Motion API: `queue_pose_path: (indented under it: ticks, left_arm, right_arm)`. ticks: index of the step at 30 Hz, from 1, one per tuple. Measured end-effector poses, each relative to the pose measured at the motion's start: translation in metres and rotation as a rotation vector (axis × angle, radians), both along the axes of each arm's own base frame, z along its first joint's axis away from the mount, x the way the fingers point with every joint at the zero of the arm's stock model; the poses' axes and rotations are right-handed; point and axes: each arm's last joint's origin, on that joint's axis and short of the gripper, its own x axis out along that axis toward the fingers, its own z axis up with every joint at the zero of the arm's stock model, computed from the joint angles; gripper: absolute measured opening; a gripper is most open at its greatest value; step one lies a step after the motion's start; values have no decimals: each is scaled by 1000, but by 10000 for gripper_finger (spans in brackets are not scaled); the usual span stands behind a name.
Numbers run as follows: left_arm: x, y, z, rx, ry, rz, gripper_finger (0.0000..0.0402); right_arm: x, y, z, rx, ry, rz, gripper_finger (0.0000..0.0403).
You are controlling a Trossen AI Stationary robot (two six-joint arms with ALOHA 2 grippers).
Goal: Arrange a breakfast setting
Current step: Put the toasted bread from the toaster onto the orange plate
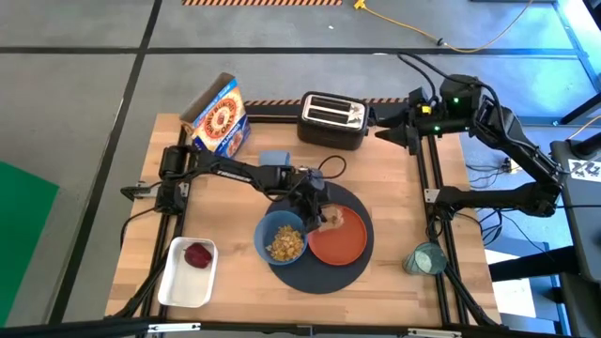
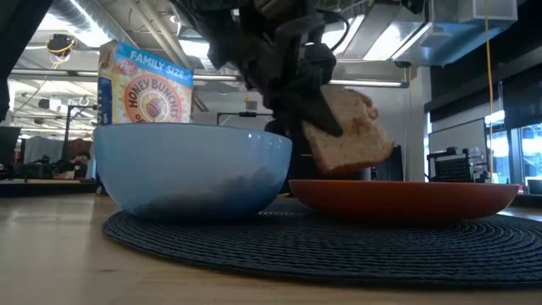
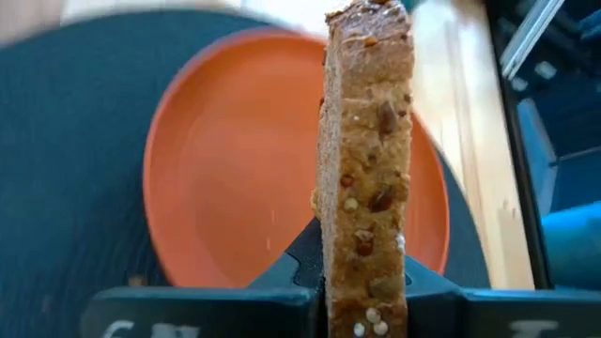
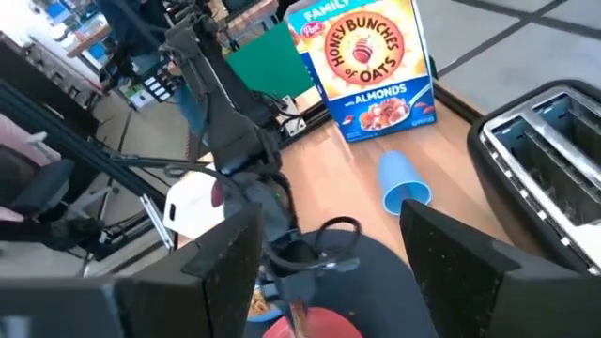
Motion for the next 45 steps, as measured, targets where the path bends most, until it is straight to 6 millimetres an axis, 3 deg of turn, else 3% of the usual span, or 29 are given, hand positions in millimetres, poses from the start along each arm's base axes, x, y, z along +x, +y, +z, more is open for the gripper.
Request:
queue_pose_path:
  ticks: [6, 21, 35, 41, 45]
  left_arm:
    - [1, 3, -12, -15, 33, -10, 18]
    - [3, 1, -15, -9, 30, -10, 23]
    - [3, 5, -16, 8, 35, 33, 128]
    - [2, 11, -16, -61, 55, 25, 152]
    - [-1, 13, -6, -128, 50, 27, 166]
  right_arm:
    - [-1, 0, 0, 31, 7, -37, 240]
    - [1, -3, 6, -18, -50, -77, 240]
    - [5, -5, 7, -32, -70, -75, 240]
    - [5, -5, 7, -35, -68, -74, 240]
    - [5, -5, 7, -52, -67, -69, 240]
